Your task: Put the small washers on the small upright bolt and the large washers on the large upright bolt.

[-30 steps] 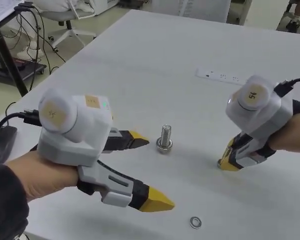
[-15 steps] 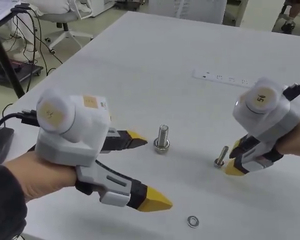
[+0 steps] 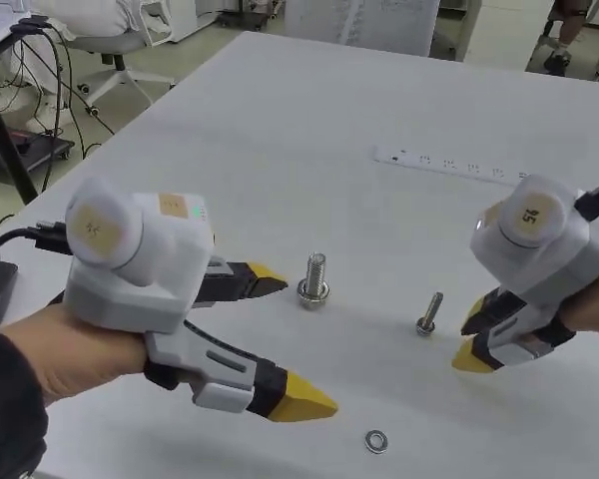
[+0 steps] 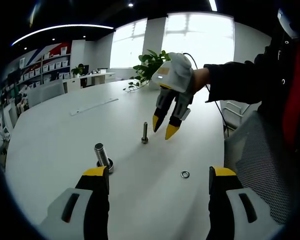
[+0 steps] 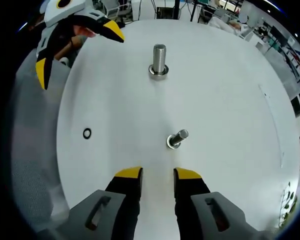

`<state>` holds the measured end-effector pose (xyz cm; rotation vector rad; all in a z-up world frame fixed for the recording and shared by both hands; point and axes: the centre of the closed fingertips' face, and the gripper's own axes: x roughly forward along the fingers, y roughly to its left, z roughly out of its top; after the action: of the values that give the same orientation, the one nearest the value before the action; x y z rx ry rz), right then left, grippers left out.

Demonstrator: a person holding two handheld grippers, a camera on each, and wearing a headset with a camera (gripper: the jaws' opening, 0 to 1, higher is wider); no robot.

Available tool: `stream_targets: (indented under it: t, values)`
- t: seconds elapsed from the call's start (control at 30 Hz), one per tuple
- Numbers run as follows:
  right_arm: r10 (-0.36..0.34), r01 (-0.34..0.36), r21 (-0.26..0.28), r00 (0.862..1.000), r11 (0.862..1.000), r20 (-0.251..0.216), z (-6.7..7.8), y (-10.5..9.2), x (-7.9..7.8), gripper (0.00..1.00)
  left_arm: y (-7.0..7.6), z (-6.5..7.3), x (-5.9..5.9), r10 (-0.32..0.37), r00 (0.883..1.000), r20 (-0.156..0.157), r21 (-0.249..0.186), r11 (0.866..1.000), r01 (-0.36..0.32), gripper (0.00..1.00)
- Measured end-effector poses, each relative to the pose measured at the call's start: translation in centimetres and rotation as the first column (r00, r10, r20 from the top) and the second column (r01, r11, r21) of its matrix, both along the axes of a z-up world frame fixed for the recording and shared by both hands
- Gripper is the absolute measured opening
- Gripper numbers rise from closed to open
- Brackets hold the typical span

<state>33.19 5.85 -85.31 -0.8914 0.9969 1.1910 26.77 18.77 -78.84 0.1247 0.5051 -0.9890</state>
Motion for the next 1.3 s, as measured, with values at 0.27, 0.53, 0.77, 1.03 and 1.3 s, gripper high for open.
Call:
stream_targets:
  t: [0.27,0.53,0.77,1.03,1.3]
  values:
    - [0.024,-0.024,0.015,1.0,1.0,-0.014,0.1,0.7,-2.5,0.26,0.1,0.3,-0.1,0.0,1.0,0.011,-0.002,1.0,0.0,0.82]
    - [0.069,-0.068,0.017,0.997,0.998,-0.035,-0.4,1.7,-4.7,0.26,0.3,0.6,-0.1,0.002,1.0,0.018,-0.001,1.0,-0.002,0.82]
    - [0.118,-0.117,0.021,0.992,0.993,-0.046,-0.5,2.9,-6.6,0.26,0.3,1.1,-0.2,0.002,1.0,0.03,0.001,1.0,-0.002,0.82]
    - [0.179,-0.177,0.026,0.982,0.984,-0.054,-0.7,4.8,-8.5,0.26,0.4,1.6,-0.5,0.007,0.999,0.045,0.0,1.0,-0.007,0.81]
    - [0.22,-0.219,0.022,0.973,0.975,-0.063,-1.2,5.9,-9.8,0.25,0.5,2.0,-0.9,0.013,0.999,0.053,-0.001,1.0,-0.013,0.81]
